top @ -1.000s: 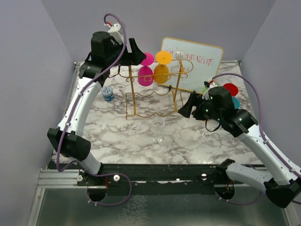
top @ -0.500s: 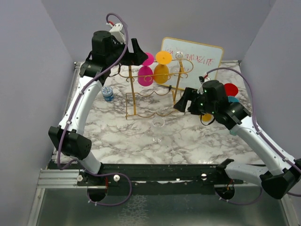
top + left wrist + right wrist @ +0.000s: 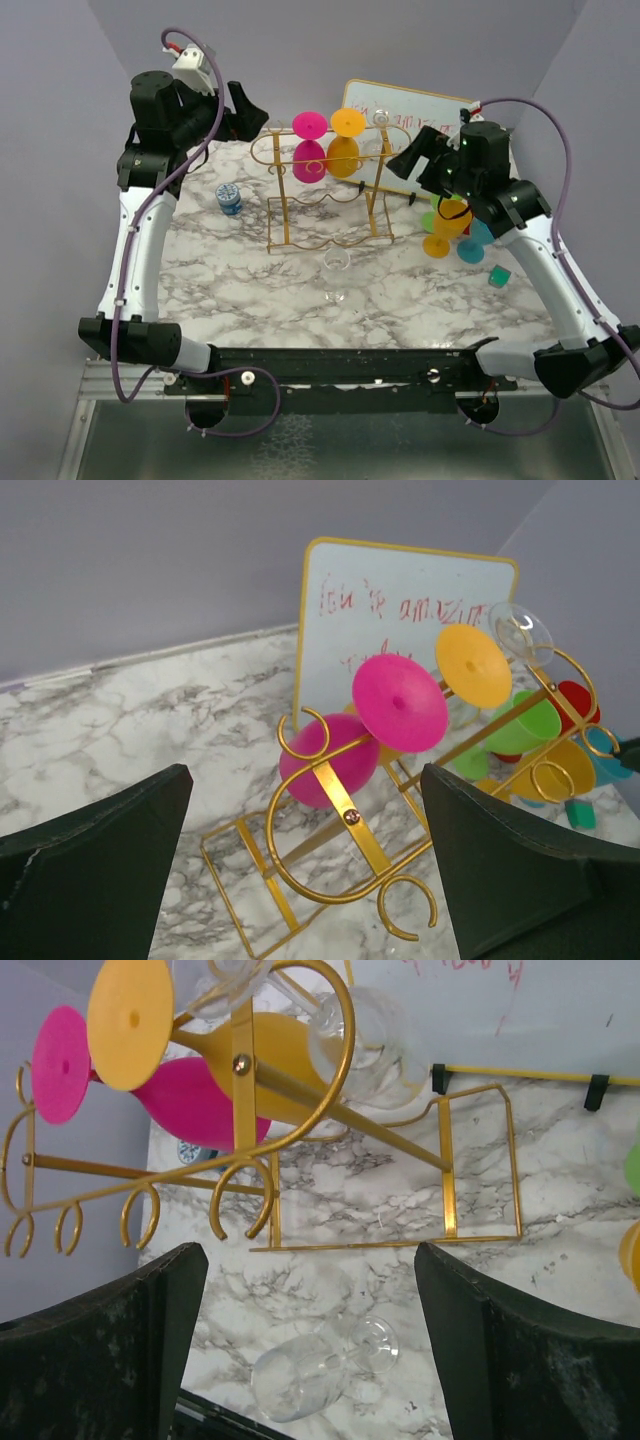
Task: Take the wine glass off the wine glass rack
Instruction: Adjust the wine rack at the center of the board.
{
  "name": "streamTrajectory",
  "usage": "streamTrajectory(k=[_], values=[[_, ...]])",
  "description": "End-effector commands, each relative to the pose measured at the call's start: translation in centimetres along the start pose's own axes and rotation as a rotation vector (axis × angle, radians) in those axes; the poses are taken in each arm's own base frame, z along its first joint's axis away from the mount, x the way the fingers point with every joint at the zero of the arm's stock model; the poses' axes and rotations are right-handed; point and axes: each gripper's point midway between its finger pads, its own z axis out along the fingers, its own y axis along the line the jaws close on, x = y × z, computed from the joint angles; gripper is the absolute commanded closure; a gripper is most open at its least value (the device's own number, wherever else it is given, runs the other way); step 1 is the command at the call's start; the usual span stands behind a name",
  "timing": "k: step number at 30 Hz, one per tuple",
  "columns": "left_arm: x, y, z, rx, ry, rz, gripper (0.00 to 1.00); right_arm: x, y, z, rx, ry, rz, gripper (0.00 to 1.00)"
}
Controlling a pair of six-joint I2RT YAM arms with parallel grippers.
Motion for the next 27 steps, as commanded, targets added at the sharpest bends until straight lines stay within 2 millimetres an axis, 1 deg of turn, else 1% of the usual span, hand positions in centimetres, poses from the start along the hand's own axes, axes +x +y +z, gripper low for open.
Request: streamTrajectory(k=[1,3,5,8,12,14,17,20,24,27], values=[[3.7,-0.9,-0.5,0.080,0.117,-0.017,0.01,-1.2,2.3,0.9,-0.118,0.036,0.038,0.09],[4.9,-0.6,-0.6,0.076,0.139,-0.023,0.01,-1.7,2.8,1.3,-0.142,0.041,0.055,0.08],[6.0,-0.8,-0.7,0.102,0.167,-0.035,0.01,-2.1,2.9,2.0,-0.152,0.049,0.069,0.08],[6.9,-1.0,-0.6,0.119,0.188,-0.048,0.01,-2.5,2.6,3.0,-0.147,0.068,0.083,0.07],[6.6,-0.7,-0.5,0.114,0.173,-0.021,0.01,-2.9,3.1,3.6,-0.167,0.067,0.063,0.04],[6.8,-1.1,-0.2,0.148,0.182,-0.019,0.01,-3.2,3.5,3.8,-0.188,0.066,0.041,0.01],[7.1,-1.9,0.3,0.221,0.200,-0.023,0.02,-3.2,4.2,4.2,-0.206,0.105,0.015,0.00],[7.3,-2.6,0.3,0.276,0.208,-0.015,0.07,-3.5,4.7,4.7,-0.222,0.128,-0.014,0.00],[7.0,-3.5,-0.1,0.320,0.207,-0.021,0.13,-3.6,4.9,5.6,-0.218,0.160,-0.022,0.00],[7.1,-4.4,-0.7,0.365,0.212,-0.032,0.14,-3.6,5.1,6.2,-0.225,0.179,-0.030,0.00]])
